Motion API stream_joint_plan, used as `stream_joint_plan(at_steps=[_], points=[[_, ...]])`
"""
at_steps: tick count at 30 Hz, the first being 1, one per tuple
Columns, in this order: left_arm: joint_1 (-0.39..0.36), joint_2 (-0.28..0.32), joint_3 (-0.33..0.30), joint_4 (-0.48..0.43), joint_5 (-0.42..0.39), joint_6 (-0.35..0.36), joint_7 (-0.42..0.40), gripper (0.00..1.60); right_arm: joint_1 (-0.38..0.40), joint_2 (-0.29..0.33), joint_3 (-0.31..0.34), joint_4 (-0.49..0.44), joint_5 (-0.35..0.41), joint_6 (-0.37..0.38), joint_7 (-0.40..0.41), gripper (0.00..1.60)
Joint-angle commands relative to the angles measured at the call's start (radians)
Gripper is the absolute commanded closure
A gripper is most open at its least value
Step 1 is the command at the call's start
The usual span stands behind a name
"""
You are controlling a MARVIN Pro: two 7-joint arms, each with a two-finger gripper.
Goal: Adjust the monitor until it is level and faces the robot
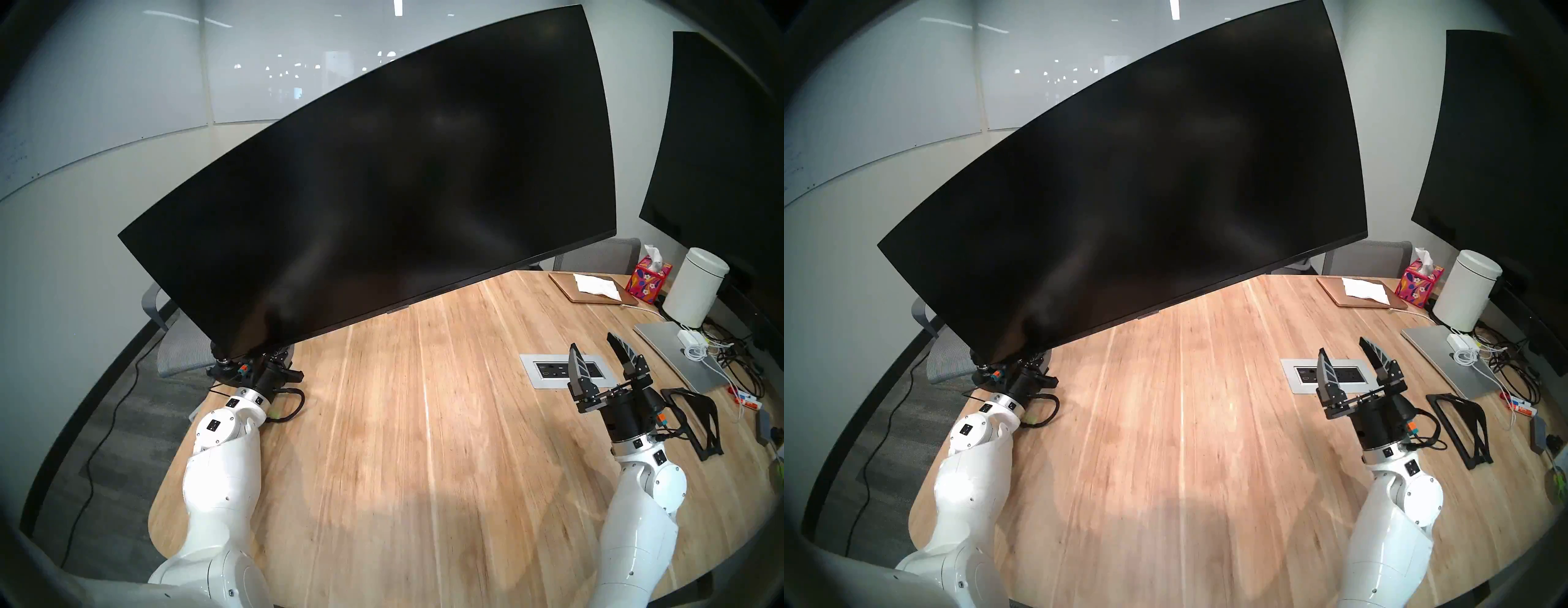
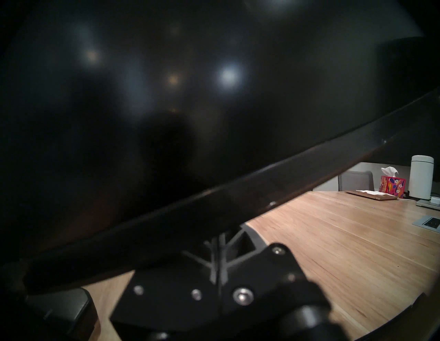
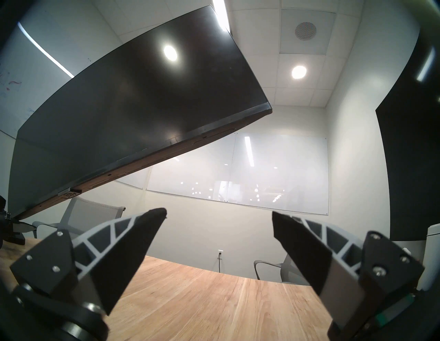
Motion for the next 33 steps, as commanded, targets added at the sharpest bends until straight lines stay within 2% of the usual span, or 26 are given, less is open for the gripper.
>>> stream_joint_plan(at_steps=[1,7,13,14,20,24,28,33], points=[[0.105,-0.027,-0.019,-0.043,-0.001,-0.064,-0.009,1.6,0.003,-0.001,-0.001,-0.019,0.009,0.001,0.002,0.0],[0.136,-0.027,-0.023,-0.093,0.016,-0.07,0.008,1.6,0.003,-0.001,-0.001,-0.02,0.009,0.002,0.003,0.0],[0.136,-0.021,-0.029,-0.102,0.035,-0.086,0.023,1.6,0.003,-0.001,-0.001,-0.021,0.01,0.003,0.003,0.0],[0.17,-0.048,-0.024,-0.197,0.038,-0.054,0.026,1.6,0.002,-0.001,-0.001,-0.021,0.01,0.003,0.003,0.0],[0.178,-0.054,0.017,-0.261,-0.011,-0.06,0.017,1.6,0.003,-0.001,-0.001,-0.019,0.009,0.001,0.002,0.0],[0.203,-0.056,0.043,-0.312,-0.038,-0.026,0.054,1.6,0.003,-0.001,-0.001,-0.019,0.009,0.002,0.002,0.0],[0.176,-0.066,0.048,-0.35,-0.043,-0.002,0.064,1.6,0.004,0.0,-0.001,-0.018,0.008,0.001,0.002,0.0],[0.158,-0.074,0.066,-0.397,-0.051,0.064,0.096,1.6,0.004,0.0,-0.001,-0.017,0.007,0.0,0.002,0.0]])
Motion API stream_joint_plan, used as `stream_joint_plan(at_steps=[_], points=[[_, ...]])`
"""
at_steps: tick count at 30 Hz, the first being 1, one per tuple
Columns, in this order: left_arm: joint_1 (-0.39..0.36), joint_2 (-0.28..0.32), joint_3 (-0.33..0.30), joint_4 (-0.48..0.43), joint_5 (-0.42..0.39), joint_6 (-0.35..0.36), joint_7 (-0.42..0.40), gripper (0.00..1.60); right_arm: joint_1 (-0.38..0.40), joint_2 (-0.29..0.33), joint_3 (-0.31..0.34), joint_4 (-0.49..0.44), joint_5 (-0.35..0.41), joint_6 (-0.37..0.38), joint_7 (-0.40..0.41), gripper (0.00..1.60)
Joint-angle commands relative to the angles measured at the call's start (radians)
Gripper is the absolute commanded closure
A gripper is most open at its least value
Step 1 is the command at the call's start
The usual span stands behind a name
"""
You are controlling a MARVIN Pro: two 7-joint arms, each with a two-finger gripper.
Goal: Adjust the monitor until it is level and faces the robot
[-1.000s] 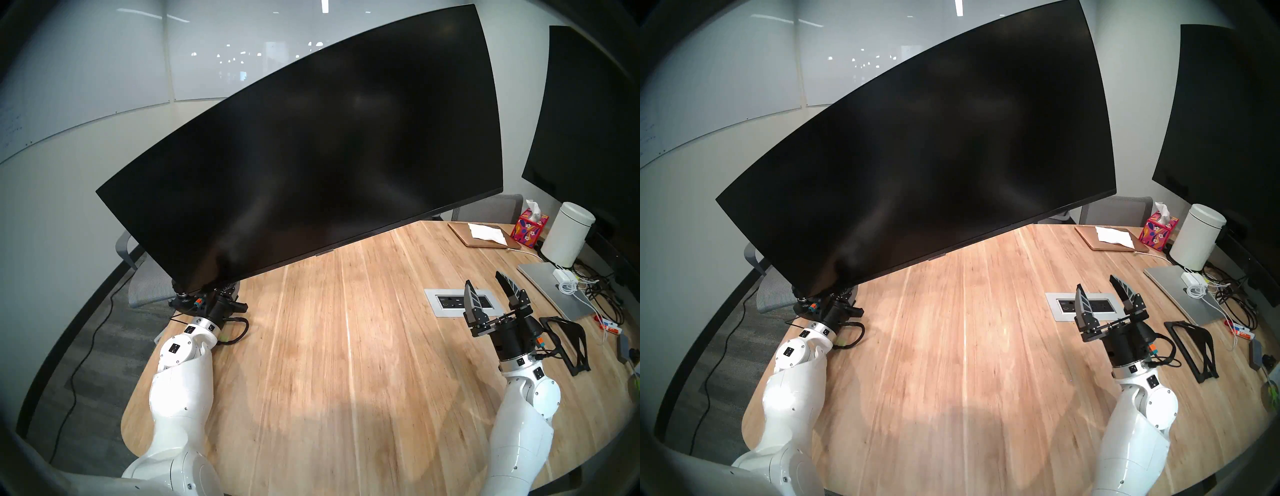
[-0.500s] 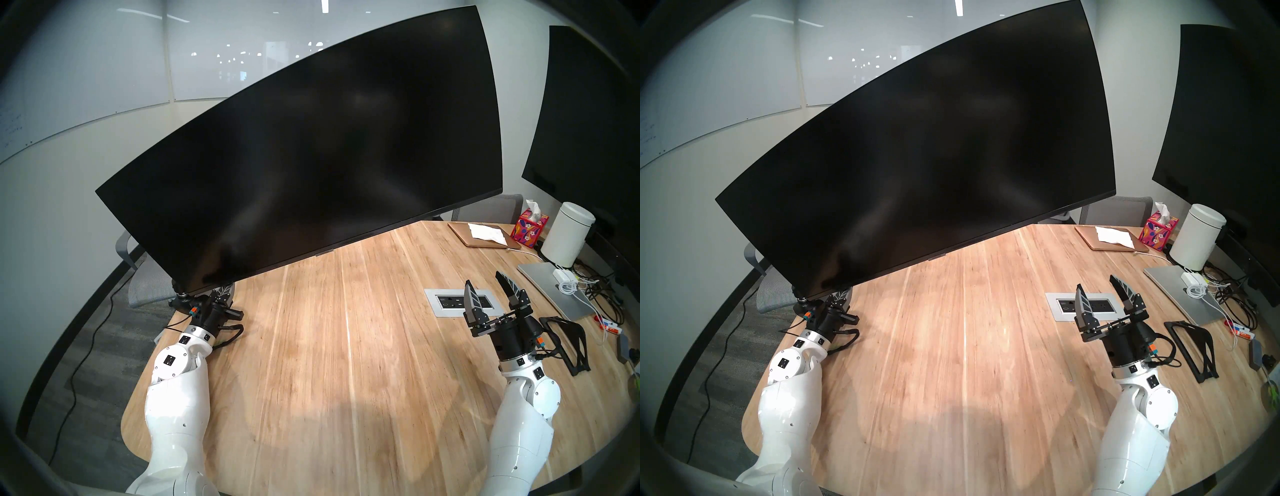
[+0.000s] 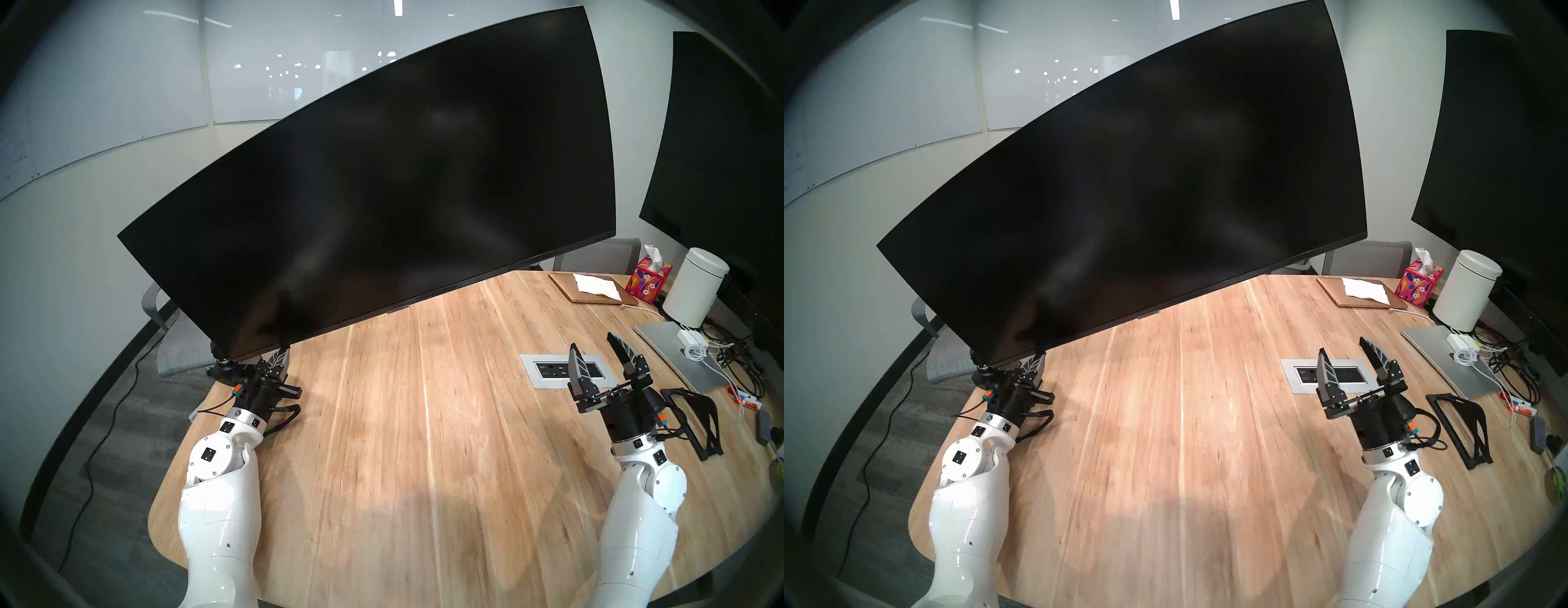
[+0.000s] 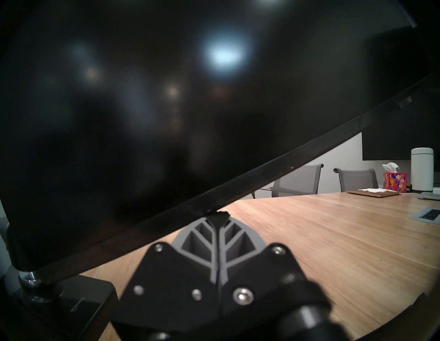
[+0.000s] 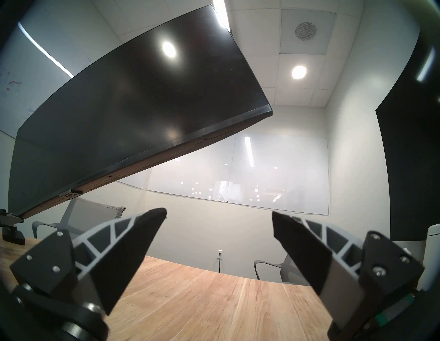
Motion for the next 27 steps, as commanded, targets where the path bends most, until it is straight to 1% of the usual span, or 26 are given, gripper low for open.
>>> stream_joint_plan(at_steps=[1,2,4,6,8,9,11,12,17,23,27], points=[[-0.037,-0.01,0.029,-0.132,-0.028,0.066,0.041,1.6,0.004,0.0,-0.001,-0.016,0.007,0.0,0.002,0.0],[-0.056,-0.014,0.023,-0.111,-0.025,0.064,0.043,1.6,0.004,0.0,-0.001,-0.016,0.007,0.0,0.002,0.0],[-0.058,-0.016,0.027,-0.127,-0.018,0.094,0.056,1.6,0.004,0.0,-0.001,-0.016,0.007,0.0,0.002,0.0],[-0.061,-0.017,0.027,-0.129,-0.015,0.101,0.059,1.6,0.005,0.0,-0.001,-0.016,0.007,0.0,0.002,0.0],[-0.06,-0.017,0.032,-0.15,-0.01,0.131,0.071,1.6,0.005,0.0,-0.001,-0.016,0.007,0.0,0.002,0.0],[-0.066,-0.02,0.029,-0.145,-0.008,0.134,0.073,1.6,0.005,0.0,-0.001,-0.016,0.007,0.0,0.002,0.0],[-0.067,-0.021,0.033,-0.16,-0.004,0.17,0.097,1.6,0.004,0.0,-0.001,-0.016,0.007,0.0,0.002,0.0],[-0.068,-0.021,0.033,-0.161,-0.001,0.176,0.103,1.6,0.004,0.0,-0.001,-0.016,0.007,0.0,0.002,0.0],[-0.068,-0.026,0.035,-0.168,0.018,0.184,0.132,1.6,0.004,0.0,-0.001,-0.017,0.007,0.0,0.002,0.0],[-0.075,-0.025,0.033,-0.171,0.031,0.17,0.155,1.6,0.005,0.0,-0.001,-0.016,0.007,0.0,0.002,0.0],[-0.1,-0.007,0.034,-0.164,0.04,0.169,0.161,1.6,0.005,0.0,-0.001,-0.015,0.006,-0.001,0.002,0.0]])
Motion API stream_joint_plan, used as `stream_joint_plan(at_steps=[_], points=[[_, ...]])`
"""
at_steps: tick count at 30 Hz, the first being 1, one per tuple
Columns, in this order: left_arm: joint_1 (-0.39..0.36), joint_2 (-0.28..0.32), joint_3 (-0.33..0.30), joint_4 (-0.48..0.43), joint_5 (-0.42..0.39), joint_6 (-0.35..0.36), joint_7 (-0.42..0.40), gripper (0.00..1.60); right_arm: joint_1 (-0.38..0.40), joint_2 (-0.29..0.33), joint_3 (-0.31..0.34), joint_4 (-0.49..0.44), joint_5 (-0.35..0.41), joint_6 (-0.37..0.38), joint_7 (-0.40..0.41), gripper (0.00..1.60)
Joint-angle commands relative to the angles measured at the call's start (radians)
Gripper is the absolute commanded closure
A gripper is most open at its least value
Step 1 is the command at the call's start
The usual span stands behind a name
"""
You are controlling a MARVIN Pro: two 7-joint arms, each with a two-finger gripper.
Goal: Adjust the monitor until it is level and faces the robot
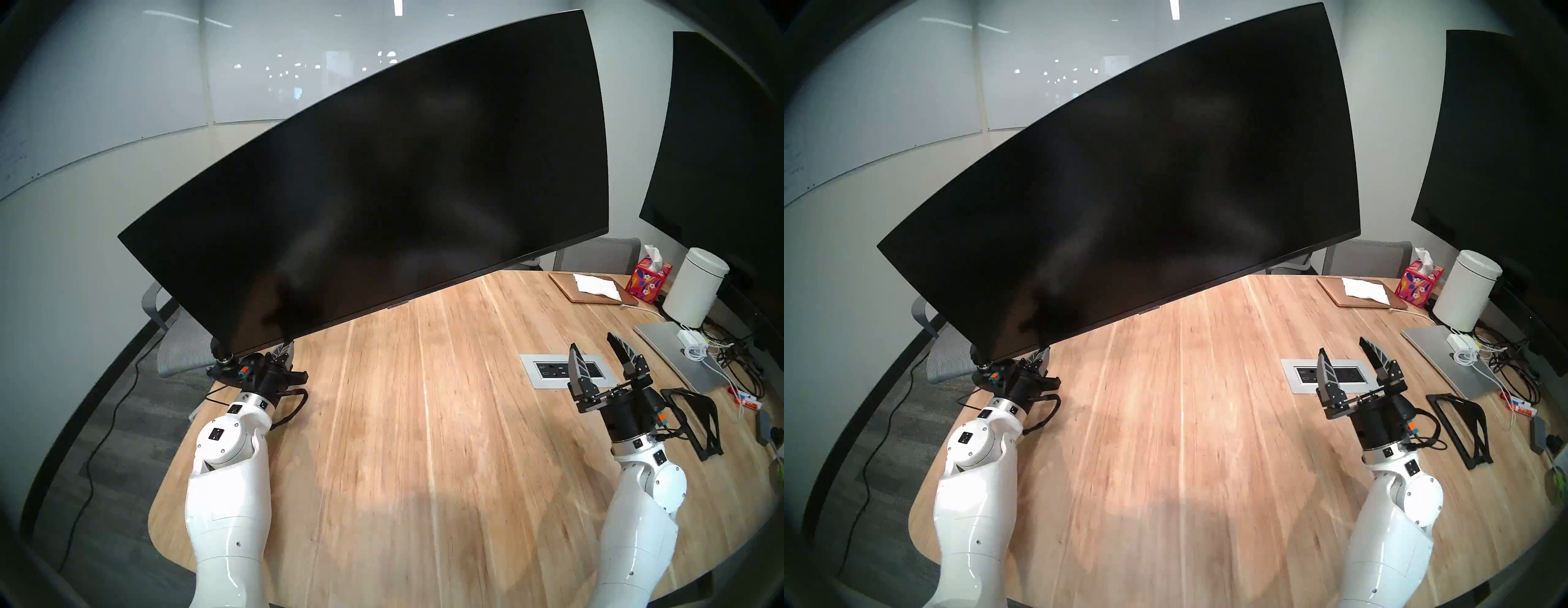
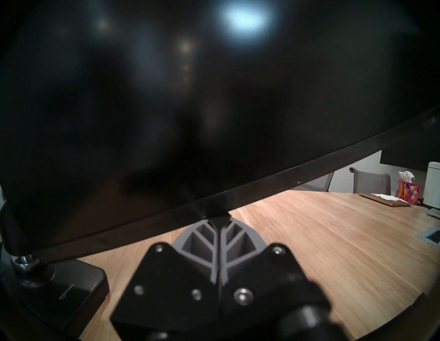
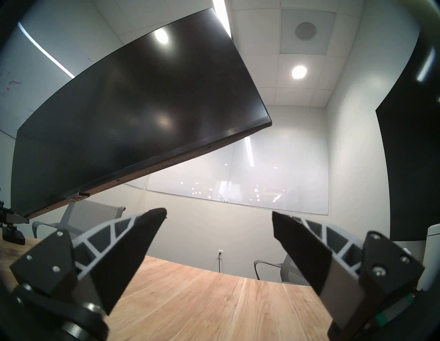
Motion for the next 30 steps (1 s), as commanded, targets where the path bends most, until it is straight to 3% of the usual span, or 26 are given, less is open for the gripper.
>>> stream_joint_plan(at_steps=[1,30], points=[[-0.103,0.03,-0.007,-0.068,0.006,-0.036,0.025,1.6,0.005,0.0,-0.001,-0.015,0.007,-0.001,0.002,0.0],[-0.136,0.117,0.045,-0.069,0.036,-0.021,0.076,1.6,0.006,0.002,-0.001,-0.012,0.005,-0.002,0.001,0.0]])
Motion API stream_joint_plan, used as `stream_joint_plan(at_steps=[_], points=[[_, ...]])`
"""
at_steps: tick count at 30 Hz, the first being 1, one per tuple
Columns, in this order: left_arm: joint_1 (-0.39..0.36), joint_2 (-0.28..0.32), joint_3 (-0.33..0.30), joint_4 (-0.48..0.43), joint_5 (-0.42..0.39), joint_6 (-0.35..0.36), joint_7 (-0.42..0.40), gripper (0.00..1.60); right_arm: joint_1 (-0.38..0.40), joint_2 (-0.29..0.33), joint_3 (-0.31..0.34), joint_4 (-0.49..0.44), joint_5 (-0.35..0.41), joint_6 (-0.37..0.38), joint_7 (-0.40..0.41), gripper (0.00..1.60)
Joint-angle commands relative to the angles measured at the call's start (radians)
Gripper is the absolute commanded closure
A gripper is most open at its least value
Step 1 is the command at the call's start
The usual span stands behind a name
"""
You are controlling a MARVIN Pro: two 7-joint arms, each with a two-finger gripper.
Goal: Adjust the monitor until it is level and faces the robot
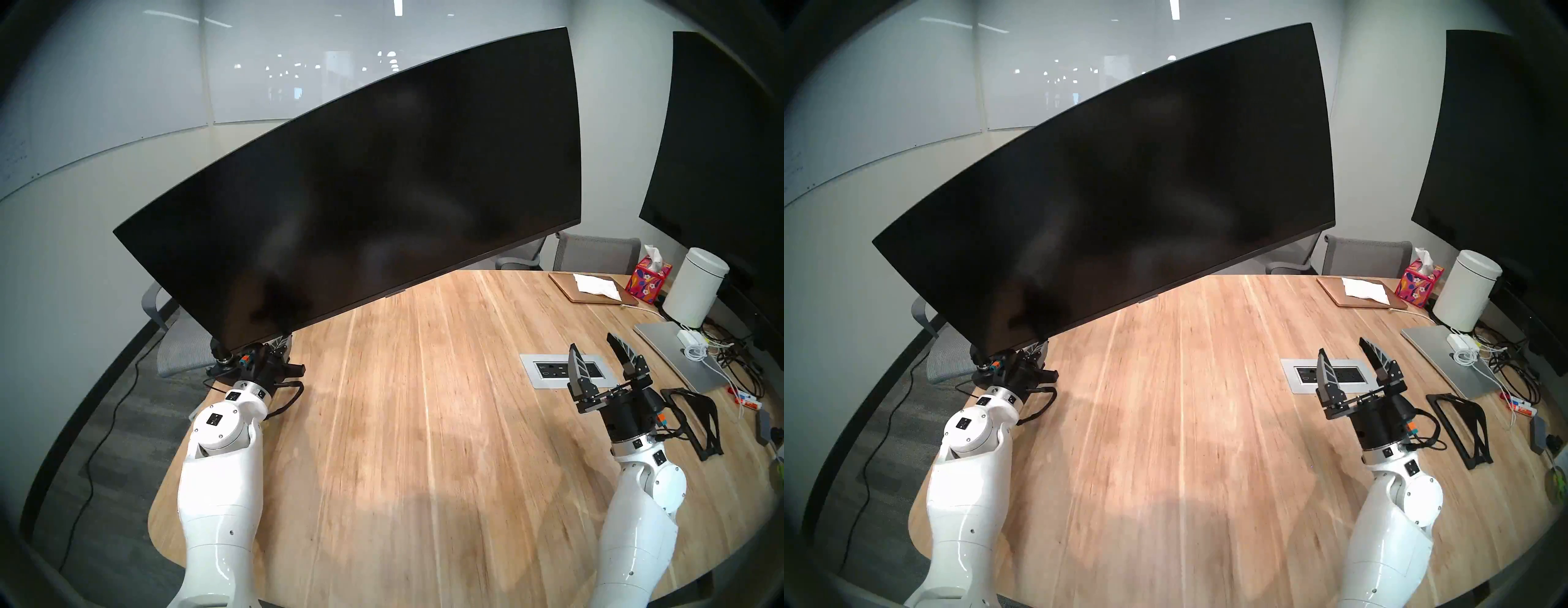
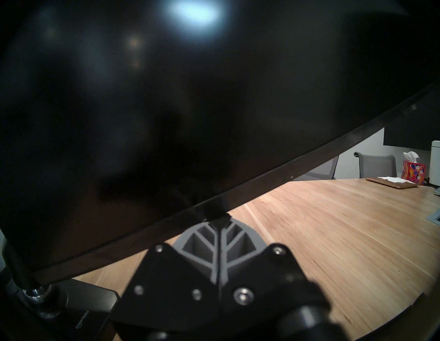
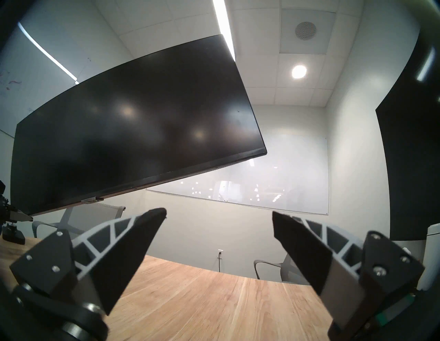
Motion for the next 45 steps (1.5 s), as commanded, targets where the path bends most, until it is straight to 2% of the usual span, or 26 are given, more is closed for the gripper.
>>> stream_joint_plan(at_steps=[1,10,16,17,19,20,24,30,43,45], points=[[-0.112,0.048,-0.005,-0.076,-0.005,-0.047,0.037,1.6,0.006,0.001,-0.001,-0.014,0.006,-0.001,0.001,0.0],[-0.113,0.073,-0.033,-0.058,0.007,-0.043,0.085,1.6,0.006,0.001,-0.001,-0.014,0.005,-0.002,0.001,0.0],[-0.139,0.076,-0.057,-0.023,0.019,-0.05,0.11,1.6,0.006,0.001,-0.001,-0.014,0.006,-0.002,0.001,0.0],[-0.123,0.079,-0.053,-0.035,0.016,-0.052,0.114,1.6,0.006,0.001,-0.001,-0.014,0.006,-0.002,0.001,0.0],[-0.155,0.072,-0.064,-0.008,0.024,-0.057,0.122,1.6,0.006,0.001,-0.001,-0.014,0.006,-0.002,0.001,0.0],[-0.134,0.077,-0.058,-0.025,0.02,-0.058,0.124,1.6,0.006,0.001,-0.001,-0.014,0.006,-0.002,0.001,0.0],[-0.158,0.074,-0.066,-0.003,0.031,-0.07,0.138,1.6,0.006,0.001,-0.001,-0.014,0.006,-0.002,0.001,0.0],[-0.156,0.068,-0.068,-0.006,0.045,-0.103,0.152,1.6,0.006,0.001,-0.001,-0.015,0.006,-0.002,0.001,0.0],[-0.122,0.061,-0.084,-0.028,0.102,-0.225,0.209,1.6,0.005,0.0,-0.001,-0.017,0.007,-0.001,0.002,0.0],[-0.121,0.061,-0.086,-0.027,0.107,-0.225,0.215,1.6,0.005,0.0,-0.001,-0.017,0.007,-0.001,0.002,0.0]])
